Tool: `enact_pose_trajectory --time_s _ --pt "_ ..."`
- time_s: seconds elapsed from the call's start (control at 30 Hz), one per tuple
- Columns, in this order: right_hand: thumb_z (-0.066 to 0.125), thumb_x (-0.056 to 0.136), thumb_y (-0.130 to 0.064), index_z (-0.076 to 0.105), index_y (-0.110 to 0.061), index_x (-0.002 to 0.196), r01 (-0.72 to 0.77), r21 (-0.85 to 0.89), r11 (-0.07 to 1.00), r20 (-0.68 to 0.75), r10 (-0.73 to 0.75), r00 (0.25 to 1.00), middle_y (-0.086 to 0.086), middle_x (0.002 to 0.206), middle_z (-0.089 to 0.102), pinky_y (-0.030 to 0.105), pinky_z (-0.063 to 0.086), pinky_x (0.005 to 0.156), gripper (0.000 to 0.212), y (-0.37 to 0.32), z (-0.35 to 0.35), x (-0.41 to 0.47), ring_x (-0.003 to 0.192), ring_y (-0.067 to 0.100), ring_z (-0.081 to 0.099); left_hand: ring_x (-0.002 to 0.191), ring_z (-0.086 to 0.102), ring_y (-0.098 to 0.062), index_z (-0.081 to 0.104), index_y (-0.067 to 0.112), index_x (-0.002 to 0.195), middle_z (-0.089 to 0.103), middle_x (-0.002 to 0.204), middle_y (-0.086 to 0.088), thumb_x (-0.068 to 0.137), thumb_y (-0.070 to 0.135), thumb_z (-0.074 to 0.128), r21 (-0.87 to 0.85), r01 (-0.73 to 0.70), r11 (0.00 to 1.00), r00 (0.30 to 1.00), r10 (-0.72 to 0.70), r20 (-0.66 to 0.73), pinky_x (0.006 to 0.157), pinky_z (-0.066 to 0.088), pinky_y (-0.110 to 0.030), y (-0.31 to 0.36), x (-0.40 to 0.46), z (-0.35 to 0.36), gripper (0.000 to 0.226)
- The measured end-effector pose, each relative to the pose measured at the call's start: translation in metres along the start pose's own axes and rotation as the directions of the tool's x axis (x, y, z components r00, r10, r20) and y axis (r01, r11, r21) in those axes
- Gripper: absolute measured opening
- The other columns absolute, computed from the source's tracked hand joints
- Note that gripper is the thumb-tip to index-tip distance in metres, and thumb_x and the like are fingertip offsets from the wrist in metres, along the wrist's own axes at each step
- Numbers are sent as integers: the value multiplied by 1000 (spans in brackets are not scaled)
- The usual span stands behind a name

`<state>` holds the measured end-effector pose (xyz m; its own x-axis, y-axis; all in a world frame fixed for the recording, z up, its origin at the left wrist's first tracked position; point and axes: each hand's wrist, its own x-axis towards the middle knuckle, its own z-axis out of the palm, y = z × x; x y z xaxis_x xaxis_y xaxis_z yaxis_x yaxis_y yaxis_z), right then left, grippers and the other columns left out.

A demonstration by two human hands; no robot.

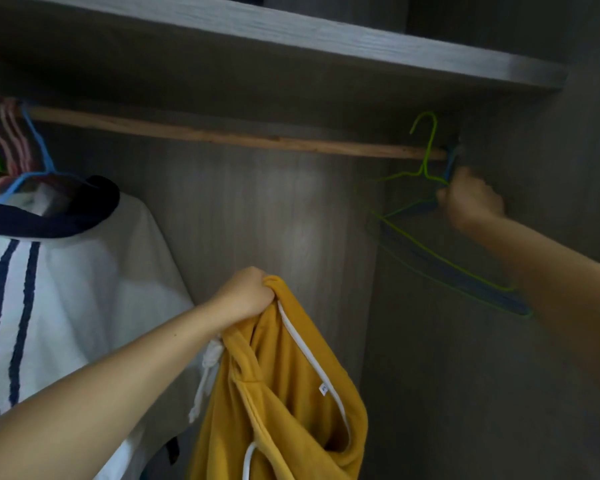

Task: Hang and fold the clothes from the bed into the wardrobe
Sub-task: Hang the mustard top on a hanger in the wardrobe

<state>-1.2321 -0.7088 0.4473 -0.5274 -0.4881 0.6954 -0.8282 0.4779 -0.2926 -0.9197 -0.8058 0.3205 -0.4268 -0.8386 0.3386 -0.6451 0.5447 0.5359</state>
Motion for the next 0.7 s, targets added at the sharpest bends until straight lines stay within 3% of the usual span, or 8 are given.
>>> enact_pose_trajectory --time_s 0.13,0.17,0.23,0.27,0.33,0.5,0.6,0.7 --pt "48 94 -18 48 -3 114 4 412 911 -58 22 998 22 95 61 40 44 75 24 -1 24 -69 88 37 60 91 64 -31 67 0 80 69 93 -18 85 7 46 5 -10 1000 1000 10 7 69 45 -33 -5 -1 -3 23" --pt "50 94 -18 51 -7 114 -48 554 831 14 48 999 14 86 62 38 45 71 22 -1 36 -90 78 30 60 93 63 -31 67 1 80 69 95 -18 85 7 46 16 -18 1000 1000 18 13 70 44 -32 -5 -3 -3 23" --pt "51 96 -25 58 -13 105 -301 796 526 316 64 947 0 61 54 27 38 48 16 -11 50 -126 47 14 50 93 63 -32 66 2 78 69 94 -19 86 7 45 28 -23 999 999 22 35 68 42 -30 -6 -5 -3 23" --pt "49 98 -28 61 -12 99 -440 813 381 462 38 886 -4 52 43 19 26 41 20 -18 52 -139 38 8 37 92 63 -31 66 2 77 69 94 -19 86 7 45 28 -21 999 999 19 49 67 42 -30 -7 -6 -1 23" --pt "42 100 -26 65 -10 89 -535 800 272 558 -6 830 -9 46 24 16 10 40 29 -34 43 -157 36 5 19 92 64 -30 68 1 81 69 94 -19 86 7 45 20 1 1000 997 -2 73 69 43 -31 -12 -5 1 24" --pt "34 95 -15 61 -19 79 -410 900 -148 419 31 908 -9 44 15 11 8 39 31 -55 -10 -190 36 5 12 75 58 -21 69 -3 90 64 85 -12 90 9 45 -94 103 990 988 -90 129 62 43 -29 -28 -6 0 27" --pt "34 100 -18 64 -21 87 -343 920 -192 361 73 930 -8 47 16 15 8 41 32 -70 -19 -210 40 7 12 68 55 -15 69 0 99 63 82 -7 93 12 45 -155 152 976 978 -126 166 58 46 -26 -32 -10 1 27" --pt "32 103 -18 65 -22 88 -216 959 -182 247 167 955 -7 46 18 16 13 39 37 -87 -6 -229 40 8 15 88 61 -23 69 2 103 66 100 -10 94 14 46 -157 146 977 976 -116 182 74 47 -31 -32 -11 0 27"
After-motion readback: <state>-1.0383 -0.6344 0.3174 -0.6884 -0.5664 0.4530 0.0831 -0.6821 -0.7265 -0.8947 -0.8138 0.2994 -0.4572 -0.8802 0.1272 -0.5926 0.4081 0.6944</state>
